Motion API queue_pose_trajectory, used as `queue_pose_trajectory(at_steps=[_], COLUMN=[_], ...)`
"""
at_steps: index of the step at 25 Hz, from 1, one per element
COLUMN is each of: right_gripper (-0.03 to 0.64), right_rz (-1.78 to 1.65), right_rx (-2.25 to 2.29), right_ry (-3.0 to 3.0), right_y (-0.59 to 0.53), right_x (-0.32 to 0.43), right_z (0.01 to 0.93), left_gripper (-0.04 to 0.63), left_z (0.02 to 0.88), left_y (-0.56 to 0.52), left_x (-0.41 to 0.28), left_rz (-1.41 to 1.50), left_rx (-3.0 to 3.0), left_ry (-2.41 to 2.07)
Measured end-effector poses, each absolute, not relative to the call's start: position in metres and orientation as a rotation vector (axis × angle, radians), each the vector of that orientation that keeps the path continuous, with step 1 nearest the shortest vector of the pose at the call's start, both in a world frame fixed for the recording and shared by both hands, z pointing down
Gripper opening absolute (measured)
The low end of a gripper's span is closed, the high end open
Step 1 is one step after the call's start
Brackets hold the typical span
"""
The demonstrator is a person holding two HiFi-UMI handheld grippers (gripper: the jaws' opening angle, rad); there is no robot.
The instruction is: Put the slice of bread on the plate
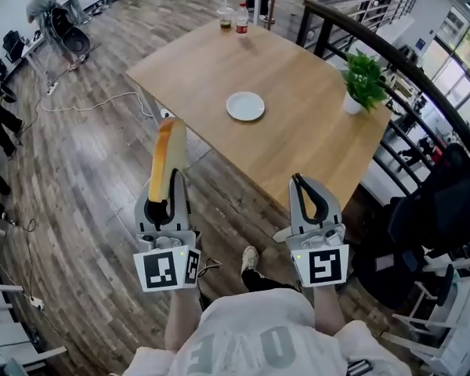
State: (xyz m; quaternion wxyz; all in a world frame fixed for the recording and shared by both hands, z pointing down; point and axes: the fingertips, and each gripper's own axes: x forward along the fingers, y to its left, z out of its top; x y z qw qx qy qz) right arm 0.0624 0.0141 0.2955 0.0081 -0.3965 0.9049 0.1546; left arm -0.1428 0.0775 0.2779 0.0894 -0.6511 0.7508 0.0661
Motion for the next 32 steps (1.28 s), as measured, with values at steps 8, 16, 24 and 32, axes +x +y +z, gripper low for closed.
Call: queue_pose_trajectory(at_steps=[8,16,24,32], right_gripper=[0.025,0.025,0.025,0.025], right_rz=[0.408,0.319,0.362,0.391], right_rx=[-1.287,-1.224,-1.26,-1.39], right_ry=[2.843,2.859,2.891,2.854], right_y=[-0.078,-0.122,-0.174,-0.242], right_x=[0.07,0.055,0.033,0.01], right_z=[0.303,0.303,0.304,0.287], left_gripper=[0.094,0.094,0.094,0.094], left_z=[0.285,0.271,0.275,0.289], left_y=[-0.017,-0.062,-0.137,-0.237], left_x=[-0.136,-0.142,-0.159,-0.168], left_rz=[-0.007,-0.082,-0.063,-0.178], left_rx=[-1.906,-1.867,-1.927,-2.026], left_ry=[2.219,2.212,2.174,1.977])
